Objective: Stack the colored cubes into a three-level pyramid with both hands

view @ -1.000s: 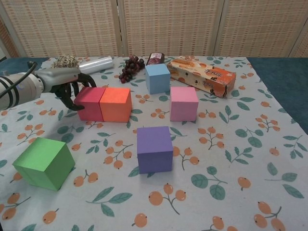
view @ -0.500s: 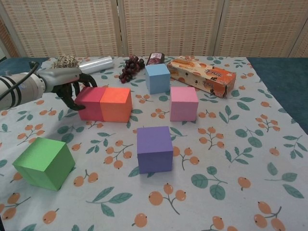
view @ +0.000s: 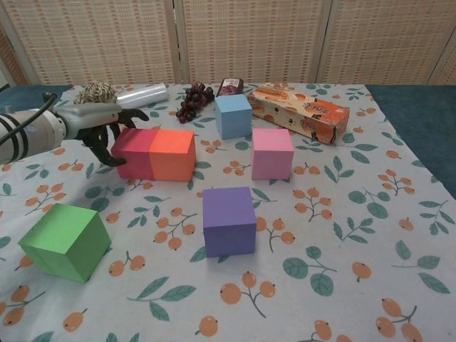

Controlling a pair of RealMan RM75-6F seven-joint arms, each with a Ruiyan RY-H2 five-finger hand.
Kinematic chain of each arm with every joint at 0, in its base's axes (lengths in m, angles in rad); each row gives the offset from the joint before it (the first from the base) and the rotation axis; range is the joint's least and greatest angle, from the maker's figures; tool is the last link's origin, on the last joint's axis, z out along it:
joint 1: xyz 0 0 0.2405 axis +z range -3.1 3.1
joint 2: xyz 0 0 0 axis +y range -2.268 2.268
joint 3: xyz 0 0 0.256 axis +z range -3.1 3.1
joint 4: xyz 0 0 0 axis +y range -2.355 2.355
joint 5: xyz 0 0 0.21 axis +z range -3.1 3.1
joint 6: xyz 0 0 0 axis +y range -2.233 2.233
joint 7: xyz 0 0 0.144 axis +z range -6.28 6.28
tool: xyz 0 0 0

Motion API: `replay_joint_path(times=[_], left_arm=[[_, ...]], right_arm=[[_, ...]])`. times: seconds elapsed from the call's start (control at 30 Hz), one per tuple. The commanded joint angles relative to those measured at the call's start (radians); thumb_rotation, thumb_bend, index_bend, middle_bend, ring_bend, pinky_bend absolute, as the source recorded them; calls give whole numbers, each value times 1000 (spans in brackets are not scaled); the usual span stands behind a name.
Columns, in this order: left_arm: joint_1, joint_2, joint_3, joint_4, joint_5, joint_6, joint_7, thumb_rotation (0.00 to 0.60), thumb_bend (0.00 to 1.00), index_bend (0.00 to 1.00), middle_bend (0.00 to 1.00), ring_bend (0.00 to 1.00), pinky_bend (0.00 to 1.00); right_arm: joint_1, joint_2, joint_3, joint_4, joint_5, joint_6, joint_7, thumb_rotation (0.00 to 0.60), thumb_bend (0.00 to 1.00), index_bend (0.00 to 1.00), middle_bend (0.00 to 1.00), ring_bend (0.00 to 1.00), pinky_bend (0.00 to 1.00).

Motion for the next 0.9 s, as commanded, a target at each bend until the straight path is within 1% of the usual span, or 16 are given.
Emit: replay_joint_path(times=[0.03,0.2,0.3,0.37,0.47,0.57,0.67,0.77,0.9], left_arm=[[3,8,0,-14,1,4,-3,600,341,15,127,262,375],[9,35,5,-54,-2,8,-1,600,342,0,18,172,362],[20,71,12,-103,-16,14,9,600,337,0,0,92,330],[37,101,12,-146,-14,43,5,600,327,0,0,56,304],[91,162,12,-233,20,133,-24,600,322,0,0,43,285],[163,232,16,-305,79,236,-79,600,319,0,0,46,274],[217,277,29,-336,137,309,-115,600,316,4,15,66,267],[267,315,53,-361,202,364,-152,600,316,44,60,99,261],[324,341,94,-376,304,431,-189,600,315,99,111,124,262]], right_arm=[[0,0,0,-1,-1,1,0,600,0,0,0,0,0],[3,5,-1,-5,-9,0,-3,600,0,0,0,0,0],[11,9,-2,-9,-20,-9,-3,600,0,0,0,0,0],[23,14,-3,-13,-29,-24,2,600,0,0,0,0,0],[64,30,-5,-27,-54,-74,53,600,0,0,0,0,0],[141,49,8,-32,-76,-162,129,600,0,0,0,0,0],[222,45,32,-28,-79,-252,168,600,0,0,0,0,0],[315,11,62,-17,-71,-352,207,600,0,0,0,0,0],[452,-64,106,31,-16,-519,275,600,0,0,3,0,0]])
